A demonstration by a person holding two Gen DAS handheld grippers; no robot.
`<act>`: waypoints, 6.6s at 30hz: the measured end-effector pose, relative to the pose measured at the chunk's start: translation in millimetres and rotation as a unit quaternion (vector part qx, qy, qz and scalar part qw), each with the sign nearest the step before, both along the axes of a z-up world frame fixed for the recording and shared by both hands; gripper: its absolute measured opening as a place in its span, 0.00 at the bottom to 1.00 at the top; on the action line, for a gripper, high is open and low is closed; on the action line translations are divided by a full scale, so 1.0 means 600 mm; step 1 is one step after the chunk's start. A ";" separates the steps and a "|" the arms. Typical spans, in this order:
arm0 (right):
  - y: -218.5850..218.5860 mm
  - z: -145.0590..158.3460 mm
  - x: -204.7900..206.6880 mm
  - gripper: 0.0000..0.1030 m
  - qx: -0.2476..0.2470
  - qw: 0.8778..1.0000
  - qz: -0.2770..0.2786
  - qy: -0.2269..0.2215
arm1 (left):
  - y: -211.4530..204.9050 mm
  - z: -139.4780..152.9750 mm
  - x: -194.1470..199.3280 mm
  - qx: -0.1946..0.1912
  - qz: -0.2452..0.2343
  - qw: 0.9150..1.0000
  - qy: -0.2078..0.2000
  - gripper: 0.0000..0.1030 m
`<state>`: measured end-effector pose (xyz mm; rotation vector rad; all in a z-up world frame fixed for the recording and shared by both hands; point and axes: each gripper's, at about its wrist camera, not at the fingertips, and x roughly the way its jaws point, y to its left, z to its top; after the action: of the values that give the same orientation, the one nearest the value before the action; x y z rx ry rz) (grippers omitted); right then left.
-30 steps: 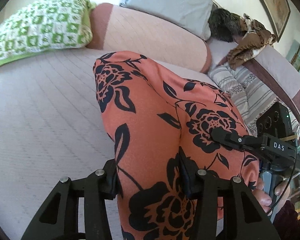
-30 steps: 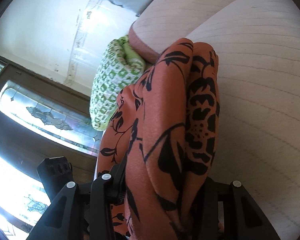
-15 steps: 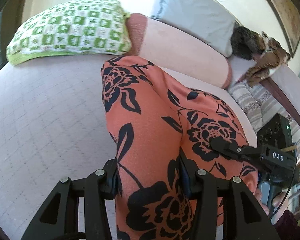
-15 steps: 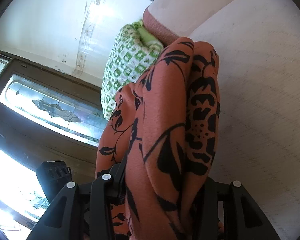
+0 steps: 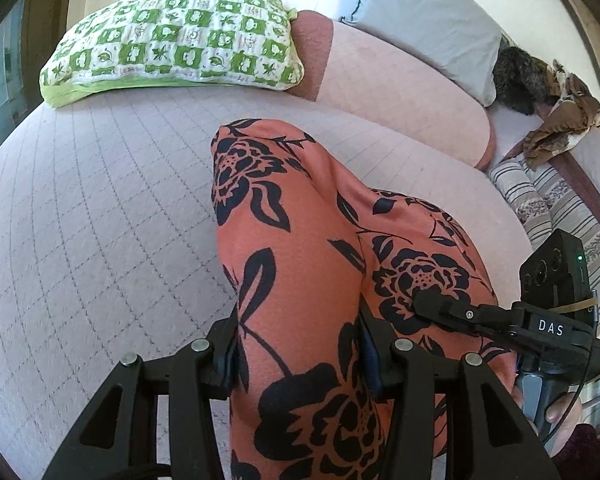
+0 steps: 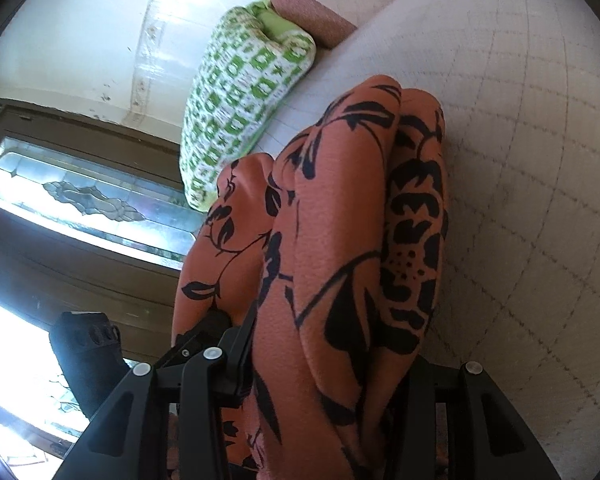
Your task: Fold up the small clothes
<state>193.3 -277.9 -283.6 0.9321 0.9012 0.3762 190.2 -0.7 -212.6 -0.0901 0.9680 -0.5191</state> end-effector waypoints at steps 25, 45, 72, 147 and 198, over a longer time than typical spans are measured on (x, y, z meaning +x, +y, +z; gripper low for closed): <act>0.003 0.002 0.000 0.57 -0.024 0.999 -0.003 0.037 | 0.023 -0.037 0.010 0.029 0.068 0.997 0.030 0.78; -0.035 0.152 -0.139 0.57 -0.147 0.979 -0.074 -0.119 | 0.084 0.064 -0.141 0.079 0.166 0.980 -0.080 0.78; 0.039 0.208 -0.207 0.57 -0.270 0.951 -0.061 -0.134 | 0.033 0.129 -0.182 0.167 0.180 0.961 -0.124 0.84; 0.124 0.356 -0.328 0.58 -0.369 0.906 -0.086 -0.187 | 0.061 0.281 -0.295 0.144 0.219 0.940 -0.217 0.85; 0.137 0.363 -0.274 0.58 -0.383 0.902 -0.096 -0.175 | 0.079 0.276 -0.262 0.118 0.180 0.953 -0.211 0.85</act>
<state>28.8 -195.4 -65.7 0.2027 0.5372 -0.0041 33.2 46.9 -46.8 0.0590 0.5684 -0.0737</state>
